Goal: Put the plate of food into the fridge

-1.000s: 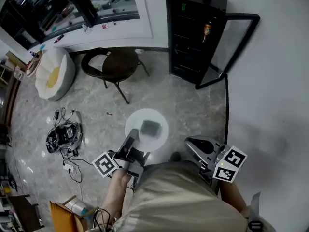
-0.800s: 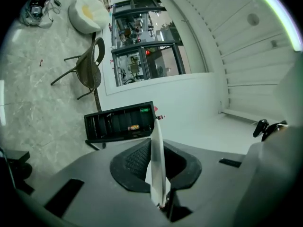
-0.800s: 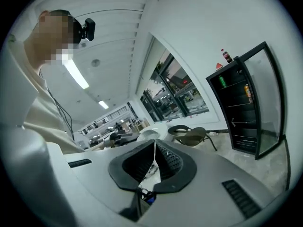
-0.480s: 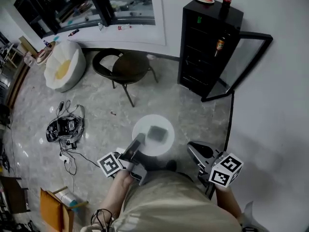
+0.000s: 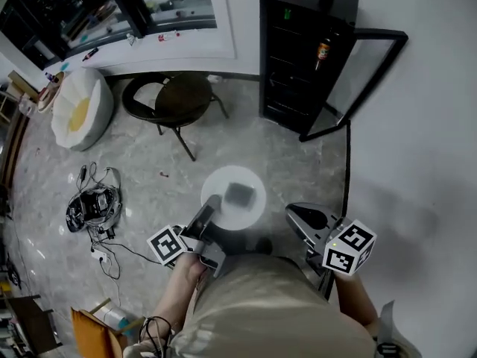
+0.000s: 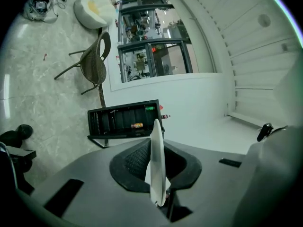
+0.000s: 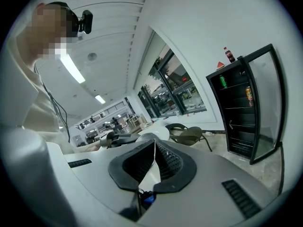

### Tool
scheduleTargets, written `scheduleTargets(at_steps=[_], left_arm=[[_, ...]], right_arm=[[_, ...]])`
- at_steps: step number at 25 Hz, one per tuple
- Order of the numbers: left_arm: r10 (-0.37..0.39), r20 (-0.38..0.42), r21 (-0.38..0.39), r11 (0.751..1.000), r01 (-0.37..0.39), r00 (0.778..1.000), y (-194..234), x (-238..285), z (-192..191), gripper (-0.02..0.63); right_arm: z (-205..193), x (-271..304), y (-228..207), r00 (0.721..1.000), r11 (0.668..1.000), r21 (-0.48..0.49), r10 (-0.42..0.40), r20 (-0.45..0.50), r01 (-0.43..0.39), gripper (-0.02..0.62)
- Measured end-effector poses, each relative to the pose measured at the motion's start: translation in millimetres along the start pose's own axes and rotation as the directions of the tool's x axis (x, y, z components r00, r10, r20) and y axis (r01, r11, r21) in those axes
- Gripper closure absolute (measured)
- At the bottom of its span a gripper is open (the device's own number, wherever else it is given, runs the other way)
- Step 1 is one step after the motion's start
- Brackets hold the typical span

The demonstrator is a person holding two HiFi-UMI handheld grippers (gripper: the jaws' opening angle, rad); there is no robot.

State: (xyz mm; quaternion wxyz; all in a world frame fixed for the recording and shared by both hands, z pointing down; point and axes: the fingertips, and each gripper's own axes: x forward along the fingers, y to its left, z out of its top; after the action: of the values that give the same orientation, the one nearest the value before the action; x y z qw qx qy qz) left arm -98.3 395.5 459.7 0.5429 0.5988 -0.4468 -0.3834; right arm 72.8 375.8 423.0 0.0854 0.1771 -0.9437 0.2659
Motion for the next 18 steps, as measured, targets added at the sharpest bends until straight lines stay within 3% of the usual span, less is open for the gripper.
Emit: scheduleTargets(at_steps=[4, 18], left_arm=[[-0.031, -0.044, -0.026, 0.999, 0.030, 0.999, -3.8, 25.8, 4.8, 0.581], [-0.080, -0.084, -0.037, 0.996, 0.077, 0.993, 3.3, 55.9, 54.5, 0.581]], right_arm=[[7.3, 8.6, -11.7, 0.999, 0.999, 0.016, -0.047, -0.003, 0.047, 0.574], [38.5, 61.1, -21.1, 0.997, 0.996, 0.066, -0.069, 0.034, 0.067, 0.574]])
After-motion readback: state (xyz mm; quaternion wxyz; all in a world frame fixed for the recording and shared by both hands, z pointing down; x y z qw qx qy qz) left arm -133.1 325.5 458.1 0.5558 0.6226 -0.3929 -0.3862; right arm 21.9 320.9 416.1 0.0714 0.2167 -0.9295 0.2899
